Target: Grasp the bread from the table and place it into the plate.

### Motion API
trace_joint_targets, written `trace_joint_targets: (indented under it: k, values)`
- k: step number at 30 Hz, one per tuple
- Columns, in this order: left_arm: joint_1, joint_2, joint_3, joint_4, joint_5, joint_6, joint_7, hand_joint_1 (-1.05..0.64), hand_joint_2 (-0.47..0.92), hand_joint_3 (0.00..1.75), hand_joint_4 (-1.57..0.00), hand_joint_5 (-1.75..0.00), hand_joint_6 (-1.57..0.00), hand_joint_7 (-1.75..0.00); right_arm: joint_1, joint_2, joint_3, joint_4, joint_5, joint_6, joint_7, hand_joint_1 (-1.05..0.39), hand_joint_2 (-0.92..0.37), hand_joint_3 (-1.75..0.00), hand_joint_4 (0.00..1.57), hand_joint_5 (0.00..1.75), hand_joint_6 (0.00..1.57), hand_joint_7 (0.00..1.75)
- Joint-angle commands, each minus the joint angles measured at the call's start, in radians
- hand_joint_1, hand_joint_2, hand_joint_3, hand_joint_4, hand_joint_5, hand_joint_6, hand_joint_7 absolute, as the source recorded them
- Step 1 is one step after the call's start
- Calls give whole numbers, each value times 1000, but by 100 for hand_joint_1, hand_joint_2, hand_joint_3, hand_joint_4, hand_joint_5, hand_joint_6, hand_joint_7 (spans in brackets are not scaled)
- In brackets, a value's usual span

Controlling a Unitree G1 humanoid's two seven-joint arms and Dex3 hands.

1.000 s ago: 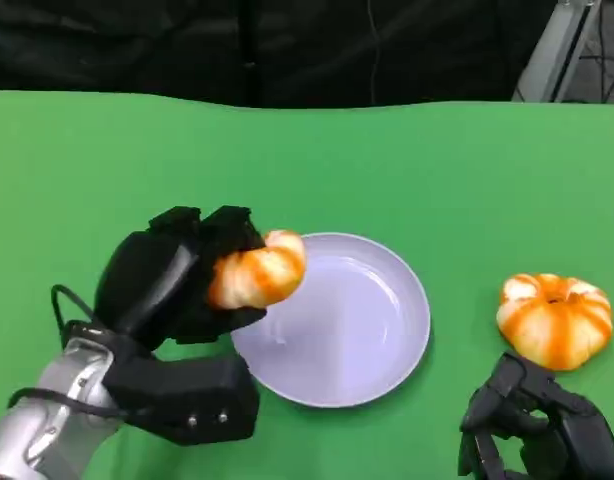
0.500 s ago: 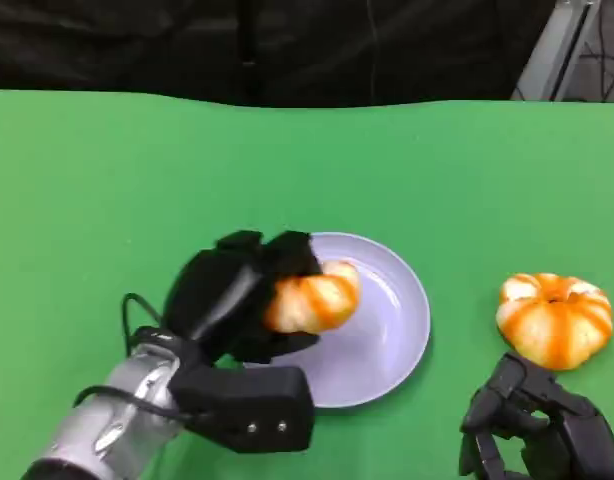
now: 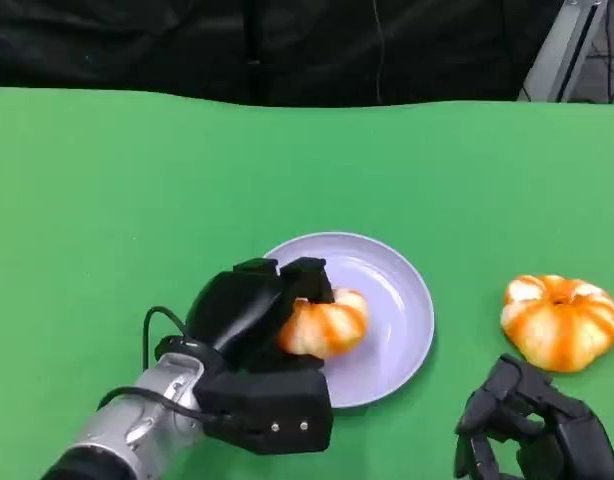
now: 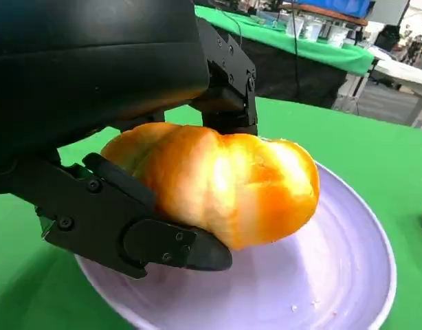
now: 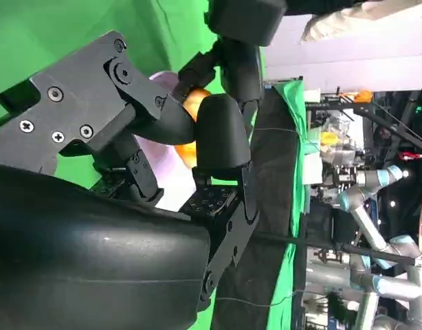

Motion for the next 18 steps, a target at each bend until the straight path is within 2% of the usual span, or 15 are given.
trace_joint_targets:
  k: [1, 3, 4, 5, 6, 7, 8, 9, 12, 18]
  values:
    - [-27, 10, -1, 13, -2, -7, 21, -3, 92, 28, -58, -175, -52, -175, 8, -5, -3, -10, 4, 0, -5, -17, -55, -121, 82, 175, 75, 155]
    - [-28, 10, -2, 13, -2, -7, 22, -3, 92, 27, -58, -175, -52, -175, 8, -5, -2, -10, 4, 0, -6, -17, -55, -120, 82, 175, 75, 155]
    - [-28, 28, -18, 2, 11, 1, -22, -3, 92, 27, -58, -175, -52, -175, 9, -6, -3, -11, 9, -1, -2, -17, -55, -120, 82, 175, 75, 155]
    - [-28, 43, -31, -9, 21, 8, -56, -56, 92, 55, -24, -81, -31, -86, 9, -8, -3, -12, 12, -1, 0, -16, -55, -121, 82, 175, 76, 155]
    - [-28, 55, -41, -18, 30, 12, -79, -76, 92, 65, -12, -41, -25, -49, 10, -9, -3, -13, 13, 0, 1, -16, -55, -121, 82, 175, 76, 155]
    - [-27, 62, -46, -25, 35, 15, -93, -86, 92, 71, -6, -21, -22, -29, 10, -9, -4, -13, 14, 1, 2, -16, -55, -121, 82, 175, 76, 155]
    - [-25, 67, -48, -34, 37, 17, -96, -92, 92, 74, -3, -11, -21, -19, 9, -9, -4, -13, 14, 1, 3, -16, -55, -121, 82, 175, 76, 155]
    - [-23, 70, -50, -42, 39, 20, -99, -98, 92, 79, -1, -4, -16, -9, 8, -9, -4, -12, 14, 2, 3, -16, -55, -121, 83, 175, 76, 155]
    - [-17, 79, -52, -62, 42, 21, -107, -104, 92, 86, 0, 0, -10, -2, 6, -6, -5, -10, 11, -1, 0, -16, -54, -121, 83, 175, 76, 156]
    - [-1, 89, -38, -104, 21, 19, -131, -105, 92, 91, 0, 0, -4, 0, 3, -8, -5, -9, 8, -2, 0, -15, -54, -123, 83, 175, 76, 155]
